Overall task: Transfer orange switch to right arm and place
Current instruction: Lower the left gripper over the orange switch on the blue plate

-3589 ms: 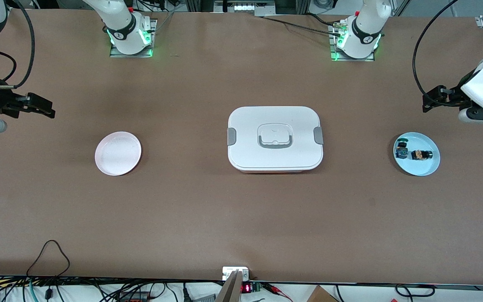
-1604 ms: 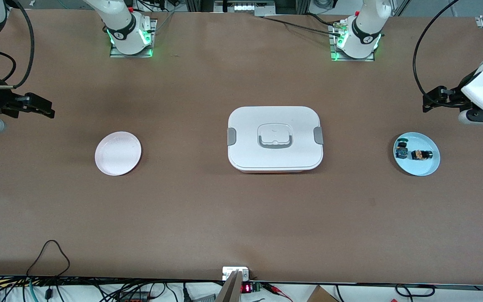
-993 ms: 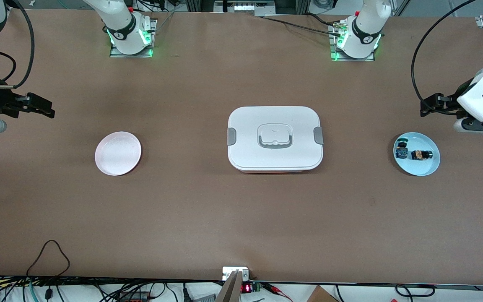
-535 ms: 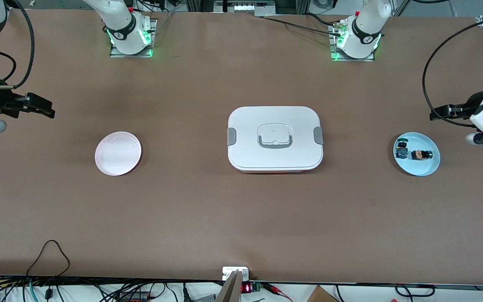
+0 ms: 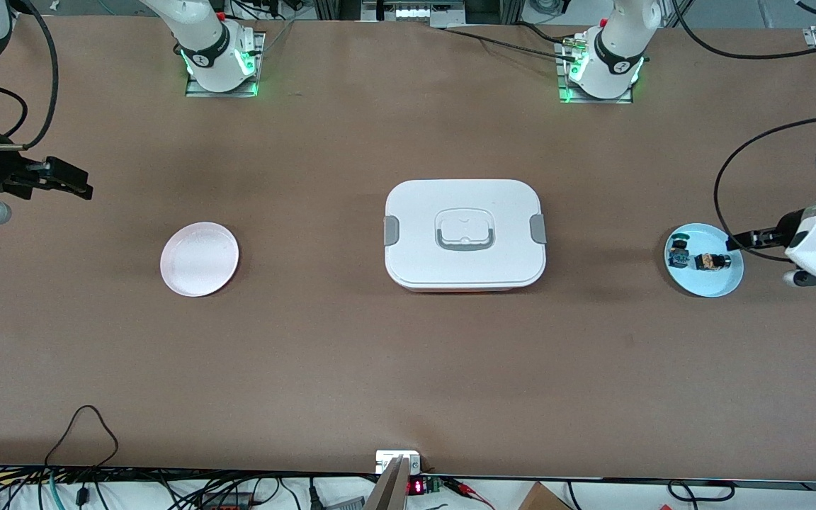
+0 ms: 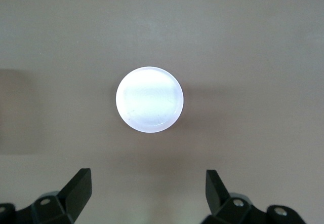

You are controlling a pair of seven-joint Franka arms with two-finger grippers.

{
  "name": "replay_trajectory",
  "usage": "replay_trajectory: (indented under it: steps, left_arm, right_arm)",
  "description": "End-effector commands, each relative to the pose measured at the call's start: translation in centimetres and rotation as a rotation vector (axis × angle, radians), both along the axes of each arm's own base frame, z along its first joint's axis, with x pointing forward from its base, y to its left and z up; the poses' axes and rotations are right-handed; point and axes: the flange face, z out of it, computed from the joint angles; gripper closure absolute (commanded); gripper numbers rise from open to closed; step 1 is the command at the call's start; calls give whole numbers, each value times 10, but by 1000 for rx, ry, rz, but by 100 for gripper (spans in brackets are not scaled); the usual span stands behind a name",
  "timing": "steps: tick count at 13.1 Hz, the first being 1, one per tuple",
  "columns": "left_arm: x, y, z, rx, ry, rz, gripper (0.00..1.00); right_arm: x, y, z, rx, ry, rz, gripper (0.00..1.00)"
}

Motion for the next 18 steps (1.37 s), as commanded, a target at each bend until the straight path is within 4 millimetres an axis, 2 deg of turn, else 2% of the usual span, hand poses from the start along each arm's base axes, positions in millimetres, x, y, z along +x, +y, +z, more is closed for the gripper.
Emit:
replay_trajectory:
  steps: [1, 2, 5, 7, 12, 18]
  left_arm:
    - [-23, -3, -41, 27, -108, -39, 0]
    - [-30, 4, -55, 35, -154, -47, 0]
    - [-33, 34, -111, 55, -241, -88, 0]
    - [-42, 32, -131, 52, -247, -94, 0]
    - [-44, 28, -135, 46, -240, -98, 0]
    - [-59, 26, -155, 28, -196, -91, 0]
  right_arm:
    - [-5, 0, 3, 1, 3, -1, 0]
    - [-5, 0, 3, 1, 3, -1, 0]
    - [-5, -1, 3, 3, 1, -2, 0]
    - [-5, 0, 3, 1, 1, -1, 0]
    - [-5, -1, 3, 1, 3, -2, 0]
    - [-5, 0, 2, 1, 4, -1, 0]
